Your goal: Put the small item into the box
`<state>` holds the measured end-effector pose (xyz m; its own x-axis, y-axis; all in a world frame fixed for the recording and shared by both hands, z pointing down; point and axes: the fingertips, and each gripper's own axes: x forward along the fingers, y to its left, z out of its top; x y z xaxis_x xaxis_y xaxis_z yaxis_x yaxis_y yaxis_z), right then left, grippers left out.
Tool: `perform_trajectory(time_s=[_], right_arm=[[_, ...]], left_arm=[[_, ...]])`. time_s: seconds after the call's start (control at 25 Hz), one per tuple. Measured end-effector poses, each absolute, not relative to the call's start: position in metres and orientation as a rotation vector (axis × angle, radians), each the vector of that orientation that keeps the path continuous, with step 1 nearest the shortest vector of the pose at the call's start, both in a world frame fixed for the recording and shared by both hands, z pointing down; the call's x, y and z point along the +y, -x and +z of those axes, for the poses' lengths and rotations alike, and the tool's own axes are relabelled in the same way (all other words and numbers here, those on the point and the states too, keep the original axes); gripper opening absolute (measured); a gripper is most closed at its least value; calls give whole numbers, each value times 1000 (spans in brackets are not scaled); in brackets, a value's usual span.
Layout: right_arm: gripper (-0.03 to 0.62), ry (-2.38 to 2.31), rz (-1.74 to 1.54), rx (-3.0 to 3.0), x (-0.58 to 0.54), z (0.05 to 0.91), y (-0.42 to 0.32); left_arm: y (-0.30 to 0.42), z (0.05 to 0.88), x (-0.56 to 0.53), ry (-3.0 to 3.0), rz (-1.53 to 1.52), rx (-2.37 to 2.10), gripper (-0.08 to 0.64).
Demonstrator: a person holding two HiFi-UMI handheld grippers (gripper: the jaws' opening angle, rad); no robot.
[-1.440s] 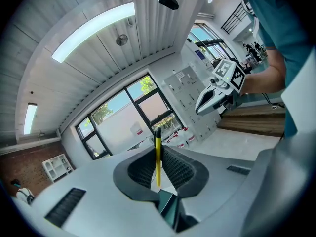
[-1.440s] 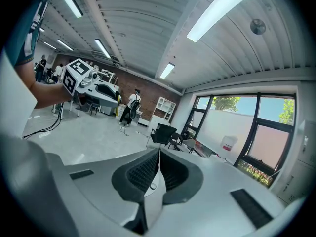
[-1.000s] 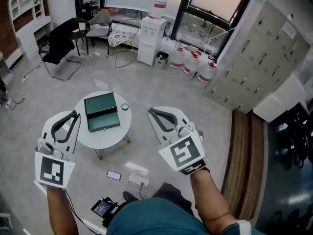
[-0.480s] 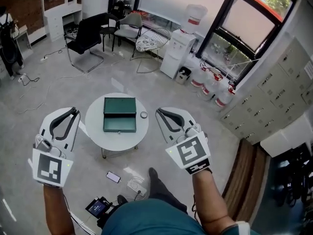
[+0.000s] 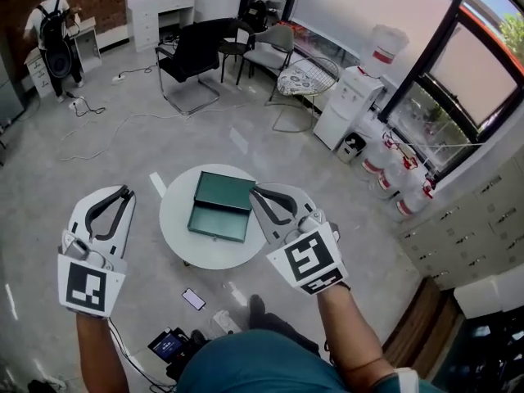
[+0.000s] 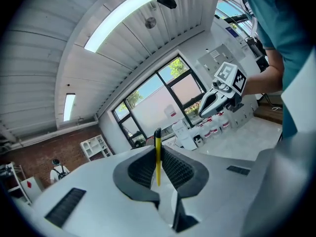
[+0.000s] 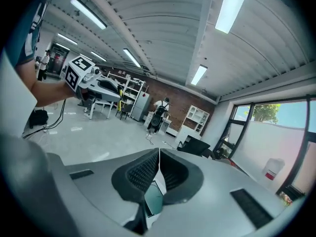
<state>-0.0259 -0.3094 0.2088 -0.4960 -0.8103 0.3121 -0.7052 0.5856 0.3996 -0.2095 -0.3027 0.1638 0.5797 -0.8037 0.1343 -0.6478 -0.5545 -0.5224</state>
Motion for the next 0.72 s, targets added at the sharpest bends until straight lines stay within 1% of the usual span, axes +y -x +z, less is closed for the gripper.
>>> perform_trajectory(time_s=[0.2,0.44,0.72], right_arm=[[37,-1138,-276,-2401,-366,229,11],[37,-1114,-227,-2422,-407,255,-2],[38,-1117,-152,-2410,-433,305,-21]], left_arm=[[188,188,-343,2402,-564,1237,52],[171,218,-377,2431,-633,1245,52],[149,282,-411,2504,-715,1200,52]])
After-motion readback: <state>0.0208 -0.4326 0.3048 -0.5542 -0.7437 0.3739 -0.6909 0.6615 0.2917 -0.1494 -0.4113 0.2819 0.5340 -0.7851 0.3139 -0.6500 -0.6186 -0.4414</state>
